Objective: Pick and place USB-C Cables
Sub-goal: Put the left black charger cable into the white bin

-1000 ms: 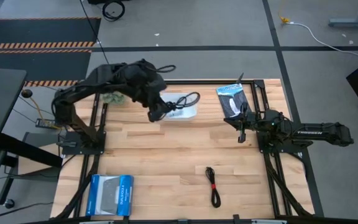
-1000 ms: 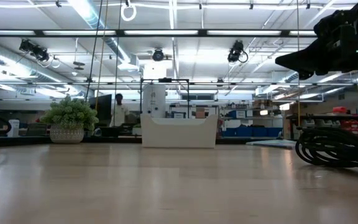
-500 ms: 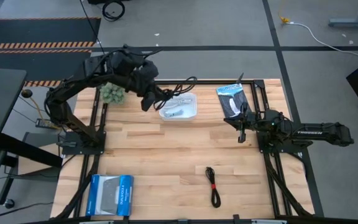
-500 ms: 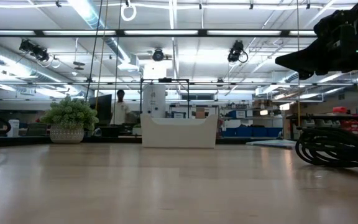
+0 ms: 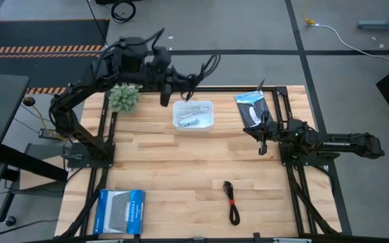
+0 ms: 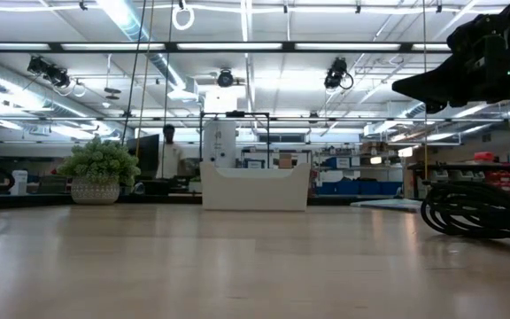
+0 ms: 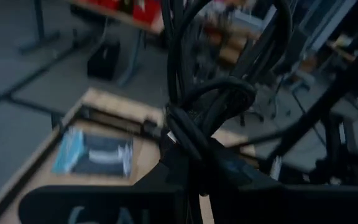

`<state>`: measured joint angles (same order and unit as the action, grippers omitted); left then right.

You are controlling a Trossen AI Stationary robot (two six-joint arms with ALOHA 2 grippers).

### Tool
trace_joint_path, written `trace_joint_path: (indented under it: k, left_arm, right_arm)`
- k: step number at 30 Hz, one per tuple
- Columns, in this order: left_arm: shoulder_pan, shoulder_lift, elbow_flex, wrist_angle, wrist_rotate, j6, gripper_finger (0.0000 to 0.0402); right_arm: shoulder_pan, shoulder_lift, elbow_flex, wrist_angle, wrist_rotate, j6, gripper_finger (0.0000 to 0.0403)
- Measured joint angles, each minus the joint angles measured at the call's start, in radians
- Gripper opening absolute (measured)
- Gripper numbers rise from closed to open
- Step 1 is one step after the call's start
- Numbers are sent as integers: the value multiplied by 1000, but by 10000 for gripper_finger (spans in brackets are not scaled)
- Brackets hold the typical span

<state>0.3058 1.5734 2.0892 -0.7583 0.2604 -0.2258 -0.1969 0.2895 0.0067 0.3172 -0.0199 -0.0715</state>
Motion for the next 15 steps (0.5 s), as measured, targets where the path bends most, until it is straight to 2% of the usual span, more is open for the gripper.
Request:
trace_joint_path:
  k: [10, 15]
  left_arm:
    - [1, 1, 0, 238, -122, 118, 37]
    - [-2, 1, 0, 402, -133, 185, 37]
  right_arm:
    - [0, 0, 0, 0, 0, 0, 20]
    - [0, 0, 0, 0, 0, 0, 20]
